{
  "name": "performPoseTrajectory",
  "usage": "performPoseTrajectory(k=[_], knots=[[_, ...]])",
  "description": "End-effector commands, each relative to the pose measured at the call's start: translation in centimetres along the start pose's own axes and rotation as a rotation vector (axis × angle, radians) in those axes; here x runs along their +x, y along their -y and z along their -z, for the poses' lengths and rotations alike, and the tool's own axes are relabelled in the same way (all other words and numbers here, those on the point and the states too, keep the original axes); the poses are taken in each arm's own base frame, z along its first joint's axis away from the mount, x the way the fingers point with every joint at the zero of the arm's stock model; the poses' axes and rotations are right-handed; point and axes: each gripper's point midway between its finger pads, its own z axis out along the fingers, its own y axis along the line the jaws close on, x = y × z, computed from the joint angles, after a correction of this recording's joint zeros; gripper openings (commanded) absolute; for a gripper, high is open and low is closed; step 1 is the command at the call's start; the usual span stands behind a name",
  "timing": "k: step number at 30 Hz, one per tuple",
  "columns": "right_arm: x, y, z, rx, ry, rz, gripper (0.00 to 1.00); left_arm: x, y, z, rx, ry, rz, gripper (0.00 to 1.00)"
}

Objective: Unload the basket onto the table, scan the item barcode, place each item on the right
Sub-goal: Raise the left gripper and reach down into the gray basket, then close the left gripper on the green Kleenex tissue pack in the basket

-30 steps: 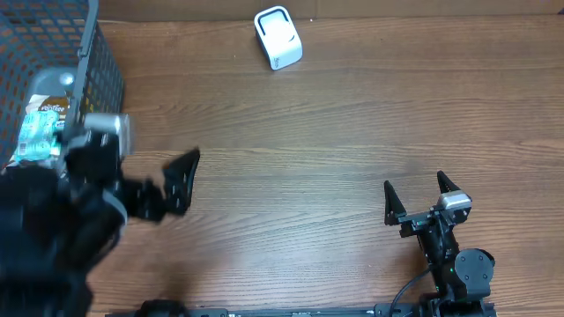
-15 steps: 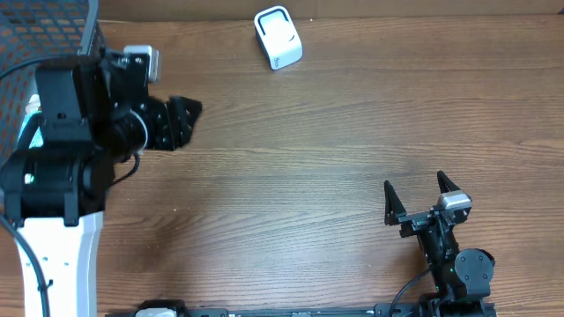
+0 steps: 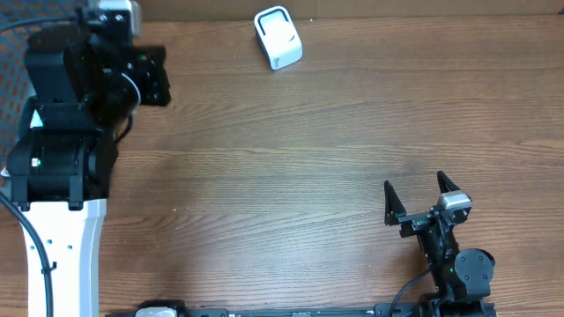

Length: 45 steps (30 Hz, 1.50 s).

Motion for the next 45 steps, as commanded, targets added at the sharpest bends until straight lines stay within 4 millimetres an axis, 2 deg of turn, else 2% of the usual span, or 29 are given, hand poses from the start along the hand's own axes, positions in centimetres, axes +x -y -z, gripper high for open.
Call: performPoseTrajectory(k=[1, 5, 8, 11, 14, 17, 19, 20, 22, 24, 27, 31, 37, 42, 45], knots=[[0.2, 0.2, 0.0, 0.011, 0.003, 0.005, 1.0, -3.1, -2.4, 0.9, -0.137, 0.115, -0.001, 0.1], [0.2, 0.2, 0.0, 0.011, 0.003, 0.005, 1.0, -5.4, -5.8, 2.1, -0.312, 0.219, 0.015, 0.11], [0.2, 0.2, 0.0, 0.012, 0.003, 0.005, 1.0, -6.1, -8.5, 3.2, -0.433, 0.254, 0.032, 0.15], [0.2, 0.2, 0.0, 0.011, 0.003, 0.005, 1.0, -6.1, -11.0, 4.1, -0.504, 0.263, 0.057, 0.22], [0.2, 0.2, 0.0, 0.012, 0.003, 0.005, 1.0, -6.0, -13.3, 5.0, -0.536, 0.264, 0.083, 0.33], [0.2, 0.2, 0.0, 0.011, 0.003, 0.005, 1.0, -5.7, -15.8, 6.0, -0.571, 0.263, 0.109, 0.36], [0.2, 0.2, 0.0, 0.012, 0.003, 0.005, 1.0, -5.1, -18.2, 6.9, -0.606, 0.251, 0.134, 0.41], [0.2, 0.2, 0.0, 0.011, 0.003, 0.005, 1.0, -4.3, -20.0, 7.4, -0.628, 0.224, 0.142, 0.46], [0.2, 0.2, 0.0, 0.011, 0.003, 0.005, 1.0, -3.0, -22.0, 7.6, -0.648, 0.182, 0.174, 0.51], [0.2, 0.2, 0.0, 0.012, 0.003, 0.005, 1.0, -1.5, -23.8, 7.3, -0.646, 0.134, 0.214, 0.67], [0.2, 0.2, 0.0, 0.011, 0.003, 0.005, 1.0, 1.1, -26.4, 6.5, -0.649, 0.055, 0.275, 0.82], [0.2, 0.2, 0.0, 0.011, 0.003, 0.005, 1.0, 5.3, -29.3, 5.2, -0.679, -0.082, 0.362, 0.91], [0.2, 0.2, 0.0, 0.012, 0.003, 0.005, 1.0, 11.2, -31.0, 2.1, -0.656, -0.284, 0.446, 0.96], [0.2, 0.2, 0.0, 0.011, 0.003, 0.005, 1.0, 15.0, -30.6, -1.0, -0.536, -0.418, 0.48, 1.0], [0.2, 0.2, 0.0, 0.012, 0.003, 0.005, 1.0, 17.2, -30.7, -1.9, -0.512, -0.495, 0.498, 1.0]])
